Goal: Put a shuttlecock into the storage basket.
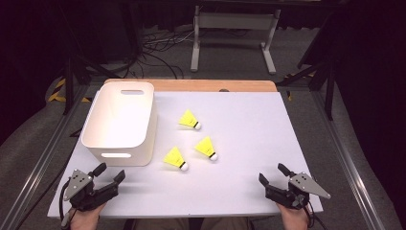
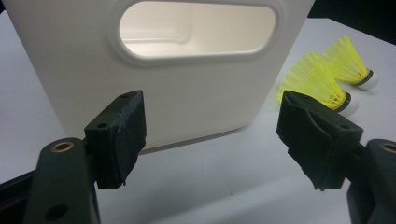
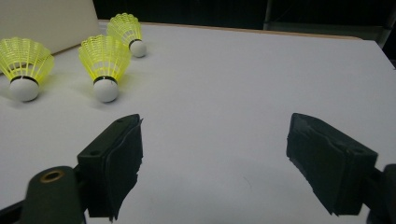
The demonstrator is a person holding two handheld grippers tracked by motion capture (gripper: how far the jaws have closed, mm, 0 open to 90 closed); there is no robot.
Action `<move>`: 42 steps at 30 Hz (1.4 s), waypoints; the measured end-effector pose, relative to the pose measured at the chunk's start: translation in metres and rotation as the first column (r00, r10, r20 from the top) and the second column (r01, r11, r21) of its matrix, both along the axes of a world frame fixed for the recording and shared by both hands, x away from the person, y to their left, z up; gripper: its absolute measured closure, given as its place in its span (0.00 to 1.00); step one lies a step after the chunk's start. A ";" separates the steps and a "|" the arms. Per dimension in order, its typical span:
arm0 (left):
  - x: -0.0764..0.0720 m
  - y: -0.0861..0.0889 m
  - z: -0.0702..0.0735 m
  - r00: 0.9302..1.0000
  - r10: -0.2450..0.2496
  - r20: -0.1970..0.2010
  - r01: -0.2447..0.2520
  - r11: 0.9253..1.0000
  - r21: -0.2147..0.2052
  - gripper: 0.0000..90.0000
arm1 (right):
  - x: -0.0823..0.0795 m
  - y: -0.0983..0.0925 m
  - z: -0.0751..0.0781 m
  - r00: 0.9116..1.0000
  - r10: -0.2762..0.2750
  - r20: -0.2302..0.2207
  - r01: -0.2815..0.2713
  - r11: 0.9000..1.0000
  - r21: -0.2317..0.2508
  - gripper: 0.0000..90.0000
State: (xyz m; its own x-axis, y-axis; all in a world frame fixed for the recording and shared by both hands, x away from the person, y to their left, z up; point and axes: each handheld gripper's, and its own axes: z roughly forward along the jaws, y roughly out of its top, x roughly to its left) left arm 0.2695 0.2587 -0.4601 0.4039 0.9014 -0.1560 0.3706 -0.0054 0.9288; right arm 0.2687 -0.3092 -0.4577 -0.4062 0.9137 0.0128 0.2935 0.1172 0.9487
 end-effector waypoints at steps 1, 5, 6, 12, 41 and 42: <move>0.000 0.000 0.000 1.000 0.000 0.000 0.000 1.000 -0.002 0.28 | 0.000 0.000 0.000 1.000 0.000 0.000 0.000 1.000 0.000 0.21; -0.002 -0.003 0.002 1.000 -0.008 -0.005 0.008 1.000 -0.012 0.28 | 0.001 0.000 0.000 1.000 0.002 -0.001 -0.002 1.000 0.000 0.21; -0.003 -0.004 0.002 1.000 -0.011 -0.005 0.011 1.000 -0.011 0.28 | 0.001 0.000 0.000 1.000 0.002 -0.002 -0.002 1.000 0.001 0.21; -0.003 -0.005 0.005 1.000 -0.017 -0.006 0.017 1.000 -0.025 0.27 | 0.001 0.000 0.000 1.000 0.003 -0.001 -0.003 1.000 0.002 0.21; -0.001 -0.041 0.016 0.992 -0.129 -0.001 0.129 0.992 -0.008 0.29 | 0.004 0.000 0.000 1.000 0.006 0.005 -0.006 1.000 0.005 0.20; 0.000 -0.043 0.016 0.991 -0.133 -0.001 0.133 0.991 -0.009 0.29 | 0.004 0.000 0.000 1.000 0.006 0.005 -0.006 1.000 0.004 0.20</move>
